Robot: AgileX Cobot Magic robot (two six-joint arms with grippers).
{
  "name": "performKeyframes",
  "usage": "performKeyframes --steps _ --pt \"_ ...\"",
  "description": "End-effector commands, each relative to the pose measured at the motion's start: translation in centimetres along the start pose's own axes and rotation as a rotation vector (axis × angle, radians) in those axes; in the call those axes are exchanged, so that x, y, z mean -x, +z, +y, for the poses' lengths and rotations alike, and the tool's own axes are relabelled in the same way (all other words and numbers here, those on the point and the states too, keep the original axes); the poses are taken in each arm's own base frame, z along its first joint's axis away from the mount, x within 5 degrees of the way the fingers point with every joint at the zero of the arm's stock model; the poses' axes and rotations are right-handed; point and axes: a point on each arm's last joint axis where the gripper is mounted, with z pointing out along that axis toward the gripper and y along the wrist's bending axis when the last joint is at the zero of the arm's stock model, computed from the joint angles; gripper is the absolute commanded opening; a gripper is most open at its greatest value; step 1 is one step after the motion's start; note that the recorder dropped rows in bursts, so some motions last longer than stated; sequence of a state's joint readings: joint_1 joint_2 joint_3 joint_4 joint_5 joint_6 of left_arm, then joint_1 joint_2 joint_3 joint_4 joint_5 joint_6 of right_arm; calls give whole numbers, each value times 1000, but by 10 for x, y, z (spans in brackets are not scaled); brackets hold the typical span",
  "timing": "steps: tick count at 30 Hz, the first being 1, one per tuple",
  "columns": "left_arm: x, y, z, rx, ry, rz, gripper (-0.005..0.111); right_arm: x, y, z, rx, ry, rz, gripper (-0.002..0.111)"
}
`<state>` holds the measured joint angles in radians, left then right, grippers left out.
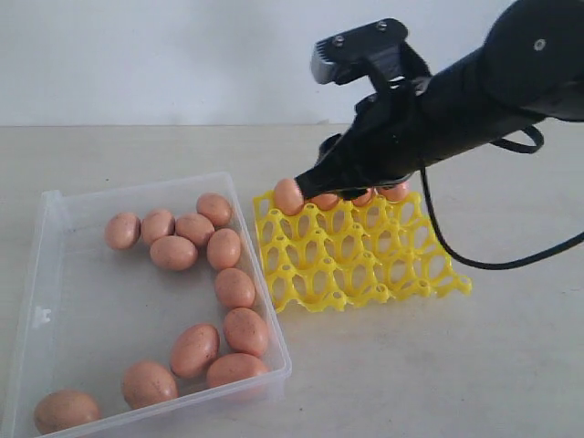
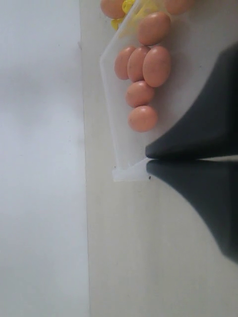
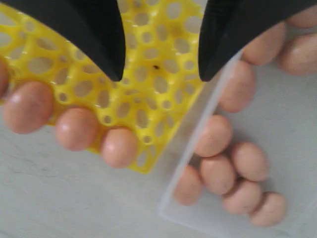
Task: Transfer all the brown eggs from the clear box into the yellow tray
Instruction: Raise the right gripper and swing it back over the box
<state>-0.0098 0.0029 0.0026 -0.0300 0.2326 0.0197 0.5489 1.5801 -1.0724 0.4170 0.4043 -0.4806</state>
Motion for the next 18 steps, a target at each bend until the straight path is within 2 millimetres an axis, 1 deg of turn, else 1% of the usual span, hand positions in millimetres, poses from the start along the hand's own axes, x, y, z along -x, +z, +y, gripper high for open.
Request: performKeyframes --steps 1,5,7,9,13,15,18 --pt "1 0 0 -7 -4 -7 -4 22 2 47 88 -17 80 45" --pt "1 0 0 -7 -4 -7 -4 40 16 83 100 -74 144 45" --pt "1 0 0 -7 -4 -7 -4 45 27 96 98 -30 194 45" --pt "1 0 0 -7 -4 -7 -4 43 38 107 93 34 263 45" --pt "1 0 0 -7 -4 -7 -4 27 60 121 56 232 395 45" --pt "1 0 0 -7 -4 -7 -4 21 67 125 36 305 429 45" --pt "1 0 0 -7 -4 -7 -4 18 71 130 17 402 443 45"
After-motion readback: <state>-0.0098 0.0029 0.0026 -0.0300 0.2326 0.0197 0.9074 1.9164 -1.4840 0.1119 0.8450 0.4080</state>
